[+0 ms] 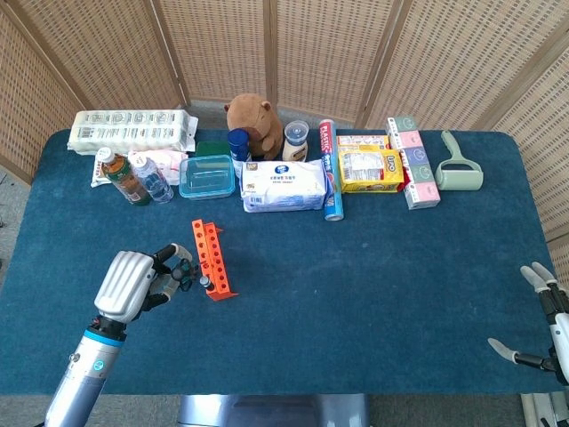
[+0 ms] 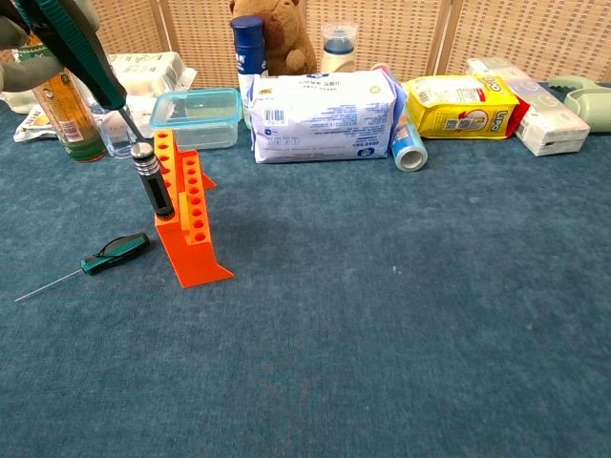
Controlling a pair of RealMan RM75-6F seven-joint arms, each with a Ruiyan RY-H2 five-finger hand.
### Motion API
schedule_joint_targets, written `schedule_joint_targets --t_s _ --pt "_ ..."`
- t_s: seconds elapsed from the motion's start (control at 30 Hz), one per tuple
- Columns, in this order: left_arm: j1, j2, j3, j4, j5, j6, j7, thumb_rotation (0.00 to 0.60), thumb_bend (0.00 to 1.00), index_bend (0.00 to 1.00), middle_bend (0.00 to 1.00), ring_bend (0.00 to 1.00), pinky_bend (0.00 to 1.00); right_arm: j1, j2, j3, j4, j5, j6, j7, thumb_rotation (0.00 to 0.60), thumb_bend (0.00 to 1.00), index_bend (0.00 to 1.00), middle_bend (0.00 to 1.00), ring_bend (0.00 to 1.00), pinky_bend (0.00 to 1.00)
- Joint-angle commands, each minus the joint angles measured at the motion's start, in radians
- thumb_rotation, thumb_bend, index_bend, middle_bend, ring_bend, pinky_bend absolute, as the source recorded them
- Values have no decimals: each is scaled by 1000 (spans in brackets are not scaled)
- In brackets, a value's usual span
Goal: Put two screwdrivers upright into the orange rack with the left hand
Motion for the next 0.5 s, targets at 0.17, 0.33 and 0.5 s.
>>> schedule_joint_targets --t_s 0.17,0.33,0.5 --pt "5 3 8 6 -1 -14 -33 600 440 489 995 994 1000 -2 2 0 0 -2 4 5 539 0 25 0 63 0" --pt "7 5 9 5 4 -15 -41 600 440 490 995 994 1000 -2 3 -1 1 -4 6 8 538 0 25 0 63 0" --pt "8 2 11 4 8 -14 -39 600 439 490 995 994 1000 -3 4 -1 1 -5 6 10 540 0 25 0 63 0"
